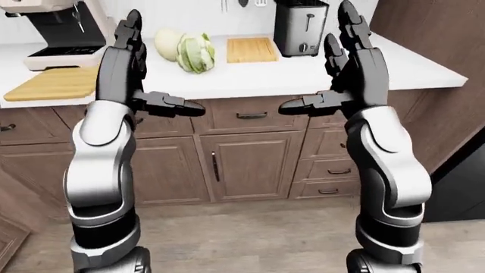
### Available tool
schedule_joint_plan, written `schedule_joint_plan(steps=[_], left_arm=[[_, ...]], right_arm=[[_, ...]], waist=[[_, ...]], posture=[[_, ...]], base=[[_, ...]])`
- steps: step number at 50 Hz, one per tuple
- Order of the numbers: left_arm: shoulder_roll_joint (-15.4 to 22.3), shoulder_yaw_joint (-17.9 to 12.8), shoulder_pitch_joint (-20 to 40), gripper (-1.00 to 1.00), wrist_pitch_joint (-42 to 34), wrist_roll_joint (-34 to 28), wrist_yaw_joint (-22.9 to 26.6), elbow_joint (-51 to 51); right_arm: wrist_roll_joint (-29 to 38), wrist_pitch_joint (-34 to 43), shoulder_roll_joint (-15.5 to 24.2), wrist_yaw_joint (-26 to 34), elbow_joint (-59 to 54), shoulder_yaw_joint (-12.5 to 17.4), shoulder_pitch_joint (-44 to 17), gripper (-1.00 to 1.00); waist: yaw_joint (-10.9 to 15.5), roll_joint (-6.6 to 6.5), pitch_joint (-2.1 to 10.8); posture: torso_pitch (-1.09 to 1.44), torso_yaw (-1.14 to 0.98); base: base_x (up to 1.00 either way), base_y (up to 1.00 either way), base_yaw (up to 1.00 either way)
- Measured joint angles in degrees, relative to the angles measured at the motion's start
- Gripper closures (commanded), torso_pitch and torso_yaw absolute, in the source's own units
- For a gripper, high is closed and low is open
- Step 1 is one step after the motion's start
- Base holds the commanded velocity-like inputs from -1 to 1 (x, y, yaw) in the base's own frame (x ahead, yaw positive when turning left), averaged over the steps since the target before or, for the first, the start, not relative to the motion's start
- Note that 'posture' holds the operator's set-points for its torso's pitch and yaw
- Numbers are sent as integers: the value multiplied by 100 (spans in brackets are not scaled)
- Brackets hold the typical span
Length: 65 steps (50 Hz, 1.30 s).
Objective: Place the cantaloupe and the cauliflower on separate cutting boards.
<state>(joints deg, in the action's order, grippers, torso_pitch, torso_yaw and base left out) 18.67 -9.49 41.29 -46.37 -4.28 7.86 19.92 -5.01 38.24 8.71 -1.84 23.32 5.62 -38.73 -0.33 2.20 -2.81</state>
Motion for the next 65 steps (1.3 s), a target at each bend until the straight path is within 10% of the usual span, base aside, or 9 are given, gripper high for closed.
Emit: schedule_joint_plan(steps=[6, 12, 41, 52, 58, 65], left_arm=[[52, -75, -17, -100, -3, 16, -18, 116], [100, -50, 31, -100, -15, -43, 20, 210], [-32, 108, -13, -100, -72, -230, 165, 96], [53, -54, -19, -100, -51, -301, 134, 259], [97, -177, -143, -100, -196, -345, 98, 151], [105, -133, -1, -100, -28, -301, 89, 214]], right_arm=[[-8, -6, -20, 32, 161, -57, -63, -100], [-65, -30, -37, -4, 55, -15, -50, -100], [36, 24, -118, 85, 203, -100, 79, -100], [123, 13, -137, 170, 335, -156, -15, -100], [121, 103, -189, 263, 263, -330, 31, -100], [145, -59, -192, 214, 411, -230, -112, -100]], waist=[[-38, -103, 86], [-117, -744, 107], [-16, -56, -55], [28, -588, 124], [109, -570, 63], [42, -249, -1]], posture=[[0, 0], [0, 0], [0, 0], [0, 0], [0, 0], [0, 0]], base=[[20, 39, 0], [20, 41, 0], [22, 9, 0], [7, 15, 0], [6, 20, 0], [37, 15, 0]])
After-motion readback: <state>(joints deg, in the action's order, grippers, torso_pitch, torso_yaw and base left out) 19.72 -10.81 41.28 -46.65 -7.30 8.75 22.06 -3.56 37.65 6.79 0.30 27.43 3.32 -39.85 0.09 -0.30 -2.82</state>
